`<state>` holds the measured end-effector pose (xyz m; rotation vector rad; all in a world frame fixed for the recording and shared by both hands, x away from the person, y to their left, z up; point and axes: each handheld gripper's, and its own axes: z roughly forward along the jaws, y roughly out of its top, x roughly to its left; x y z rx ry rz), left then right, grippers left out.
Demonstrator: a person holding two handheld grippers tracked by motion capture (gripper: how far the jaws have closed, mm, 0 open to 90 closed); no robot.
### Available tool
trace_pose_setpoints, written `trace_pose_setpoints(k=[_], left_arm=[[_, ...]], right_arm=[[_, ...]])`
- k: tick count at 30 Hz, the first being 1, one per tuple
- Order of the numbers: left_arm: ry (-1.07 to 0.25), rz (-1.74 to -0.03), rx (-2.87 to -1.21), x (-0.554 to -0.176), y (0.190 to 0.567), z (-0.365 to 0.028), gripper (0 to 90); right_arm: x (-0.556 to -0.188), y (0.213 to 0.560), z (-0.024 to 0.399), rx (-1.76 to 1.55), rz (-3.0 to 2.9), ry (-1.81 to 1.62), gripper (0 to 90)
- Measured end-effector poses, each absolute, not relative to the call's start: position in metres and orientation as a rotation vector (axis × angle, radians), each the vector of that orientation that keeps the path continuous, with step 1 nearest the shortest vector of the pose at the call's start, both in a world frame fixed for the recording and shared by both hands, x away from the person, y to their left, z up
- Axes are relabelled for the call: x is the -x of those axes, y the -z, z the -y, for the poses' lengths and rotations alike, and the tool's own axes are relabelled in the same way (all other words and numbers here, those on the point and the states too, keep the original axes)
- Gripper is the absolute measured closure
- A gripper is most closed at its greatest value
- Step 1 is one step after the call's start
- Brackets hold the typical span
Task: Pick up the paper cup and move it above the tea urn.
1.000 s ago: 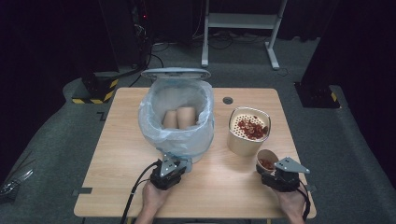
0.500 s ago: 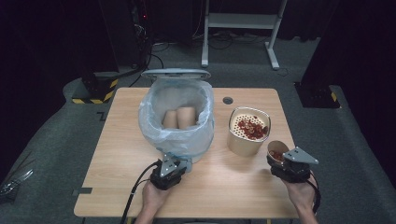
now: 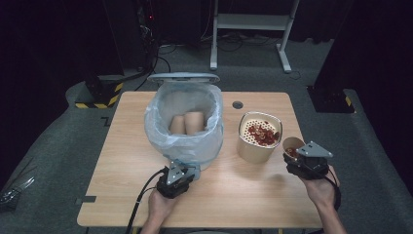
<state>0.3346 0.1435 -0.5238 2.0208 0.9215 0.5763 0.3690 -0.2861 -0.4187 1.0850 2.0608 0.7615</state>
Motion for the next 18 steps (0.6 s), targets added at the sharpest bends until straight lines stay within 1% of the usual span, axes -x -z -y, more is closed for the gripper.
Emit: trace_pose_setpoints(k=[13,18], left_arm=[[-0.549,-0.926,-2.011,-0.335,0.524,-0.144,62.1],[-0.548,-0.926,-2.010,-0.335,0.524,-0.144,62.1]], right_arm=[[-0.380,0.403,0.286,-1.065,-2.064,-0.713,35.1],[-0.387,0.397,0.285,-1.037,-2.081,-0.641,35.2]])
